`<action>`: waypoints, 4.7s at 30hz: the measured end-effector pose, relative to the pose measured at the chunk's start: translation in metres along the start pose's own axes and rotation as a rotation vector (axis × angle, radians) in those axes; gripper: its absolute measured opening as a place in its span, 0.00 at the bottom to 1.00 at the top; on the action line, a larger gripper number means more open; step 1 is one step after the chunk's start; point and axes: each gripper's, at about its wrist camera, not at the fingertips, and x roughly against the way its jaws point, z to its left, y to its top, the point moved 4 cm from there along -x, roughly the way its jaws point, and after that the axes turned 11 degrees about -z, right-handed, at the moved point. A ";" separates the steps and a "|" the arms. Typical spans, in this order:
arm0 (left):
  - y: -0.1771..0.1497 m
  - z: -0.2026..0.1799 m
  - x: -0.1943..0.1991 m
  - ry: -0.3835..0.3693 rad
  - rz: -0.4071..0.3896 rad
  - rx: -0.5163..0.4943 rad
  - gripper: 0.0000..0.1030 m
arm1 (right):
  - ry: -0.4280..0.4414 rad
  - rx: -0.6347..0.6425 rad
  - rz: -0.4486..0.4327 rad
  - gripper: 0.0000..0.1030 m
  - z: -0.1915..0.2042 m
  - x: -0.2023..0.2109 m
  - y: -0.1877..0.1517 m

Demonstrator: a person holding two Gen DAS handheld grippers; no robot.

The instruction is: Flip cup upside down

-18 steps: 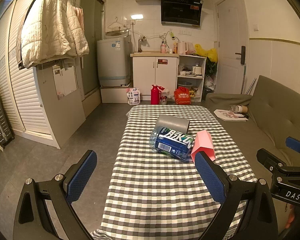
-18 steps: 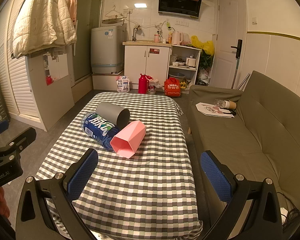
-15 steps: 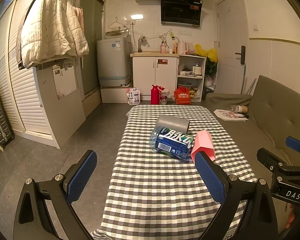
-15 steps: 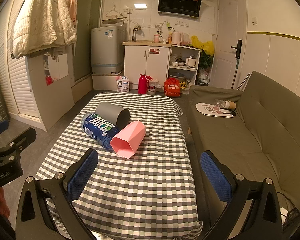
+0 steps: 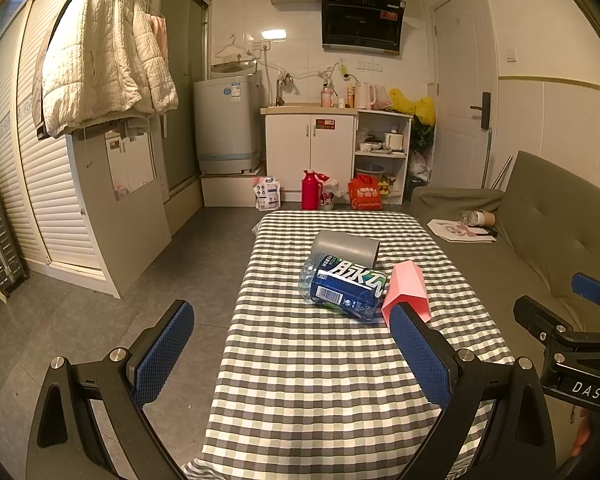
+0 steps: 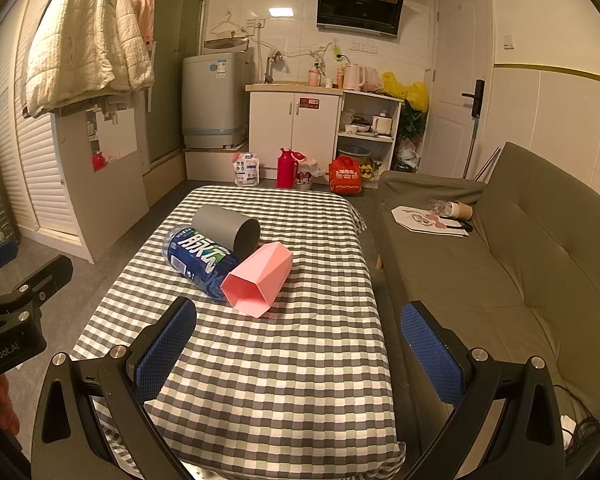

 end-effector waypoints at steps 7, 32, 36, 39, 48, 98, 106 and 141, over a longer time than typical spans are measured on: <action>0.000 -0.001 0.000 0.002 0.000 -0.008 0.98 | 0.009 0.003 0.000 1.00 0.001 0.001 0.001; 0.007 0.032 -0.053 0.068 0.061 -0.034 0.98 | 0.248 0.132 0.041 1.00 0.026 -0.071 0.045; 0.000 0.048 -0.083 0.112 0.106 -0.024 0.98 | 0.309 0.239 0.108 1.00 0.048 -0.122 0.053; -0.007 0.056 -0.106 0.150 0.147 -0.031 0.98 | 0.354 0.286 0.136 1.00 0.063 -0.156 0.060; -0.030 0.063 -0.136 0.161 0.211 0.010 0.98 | 0.421 0.369 0.353 0.92 0.092 -0.254 0.057; -0.045 0.062 -0.083 0.135 0.266 0.134 0.98 | 0.372 0.327 0.351 0.71 0.070 -0.170 0.084; -0.037 0.070 -0.067 0.133 0.248 0.149 0.98 | 0.414 0.329 0.524 0.71 0.077 -0.066 0.017; -0.045 0.042 -0.047 0.105 0.222 0.115 0.98 | 0.138 -0.100 0.192 0.96 0.029 -0.053 -0.025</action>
